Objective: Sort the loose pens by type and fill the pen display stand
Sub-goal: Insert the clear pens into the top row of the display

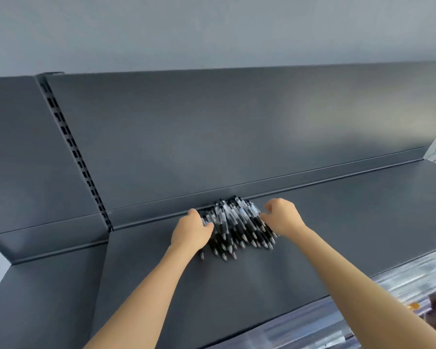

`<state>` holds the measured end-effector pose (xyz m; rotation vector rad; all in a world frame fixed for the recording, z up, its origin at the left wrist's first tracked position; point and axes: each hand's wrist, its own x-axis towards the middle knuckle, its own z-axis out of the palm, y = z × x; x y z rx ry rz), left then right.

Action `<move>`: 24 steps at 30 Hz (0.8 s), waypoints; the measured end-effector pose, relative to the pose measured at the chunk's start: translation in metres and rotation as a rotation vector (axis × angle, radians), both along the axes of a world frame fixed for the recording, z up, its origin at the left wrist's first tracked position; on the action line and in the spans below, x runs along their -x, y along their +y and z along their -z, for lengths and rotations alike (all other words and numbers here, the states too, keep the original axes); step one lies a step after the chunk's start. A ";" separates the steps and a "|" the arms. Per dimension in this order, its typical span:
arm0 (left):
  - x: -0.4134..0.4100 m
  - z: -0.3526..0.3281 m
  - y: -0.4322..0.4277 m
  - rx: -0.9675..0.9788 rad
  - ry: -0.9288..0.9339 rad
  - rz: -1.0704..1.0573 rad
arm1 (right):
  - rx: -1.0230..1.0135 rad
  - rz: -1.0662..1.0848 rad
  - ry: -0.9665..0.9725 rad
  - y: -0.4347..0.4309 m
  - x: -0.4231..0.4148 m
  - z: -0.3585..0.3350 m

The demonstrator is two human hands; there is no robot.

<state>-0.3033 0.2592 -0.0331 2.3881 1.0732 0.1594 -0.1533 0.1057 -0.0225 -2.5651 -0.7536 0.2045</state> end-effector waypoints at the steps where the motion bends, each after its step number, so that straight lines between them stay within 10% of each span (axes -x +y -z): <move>1: -0.005 -0.001 -0.002 0.004 0.015 -0.027 | 0.015 -0.024 0.012 0.002 -0.006 0.004; 24: -0.040 0.020 0.002 0.630 -0.202 -0.368 | 0.015 -0.081 0.489 0.017 -0.052 0.010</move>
